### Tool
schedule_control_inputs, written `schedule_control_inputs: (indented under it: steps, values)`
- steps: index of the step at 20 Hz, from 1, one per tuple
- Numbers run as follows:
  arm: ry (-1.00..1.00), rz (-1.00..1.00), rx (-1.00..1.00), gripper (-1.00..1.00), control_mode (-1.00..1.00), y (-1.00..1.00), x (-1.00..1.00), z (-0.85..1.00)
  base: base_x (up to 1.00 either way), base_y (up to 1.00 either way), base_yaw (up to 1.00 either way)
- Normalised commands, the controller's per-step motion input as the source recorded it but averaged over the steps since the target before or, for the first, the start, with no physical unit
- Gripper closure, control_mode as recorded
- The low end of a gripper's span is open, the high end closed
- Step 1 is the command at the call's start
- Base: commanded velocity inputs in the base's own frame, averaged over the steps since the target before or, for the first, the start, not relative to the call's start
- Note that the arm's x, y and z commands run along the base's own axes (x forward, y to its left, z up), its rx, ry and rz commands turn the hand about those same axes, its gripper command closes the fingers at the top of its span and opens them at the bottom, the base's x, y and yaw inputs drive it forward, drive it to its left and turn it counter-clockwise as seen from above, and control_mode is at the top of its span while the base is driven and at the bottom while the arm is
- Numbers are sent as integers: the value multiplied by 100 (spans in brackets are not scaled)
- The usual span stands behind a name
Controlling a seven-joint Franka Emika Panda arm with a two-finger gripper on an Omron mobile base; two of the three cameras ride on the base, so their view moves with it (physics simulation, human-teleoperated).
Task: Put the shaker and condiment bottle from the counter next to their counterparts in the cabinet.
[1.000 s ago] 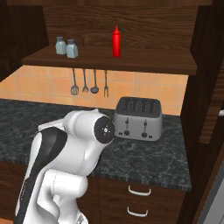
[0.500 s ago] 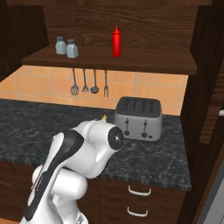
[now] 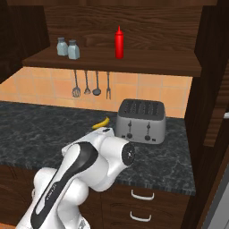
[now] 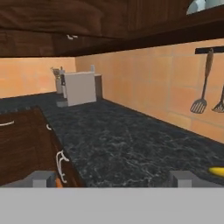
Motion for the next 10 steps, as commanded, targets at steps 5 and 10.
schedule_control_inputs:
  steps: [5, 10]
  values:
    - [-10, 13, 0, -100, -100, 3, 0, -8, 0, 0, 0]
    - [-4, 12, -1, -100, -100, 6, 1, -27, 0, 0, 0]
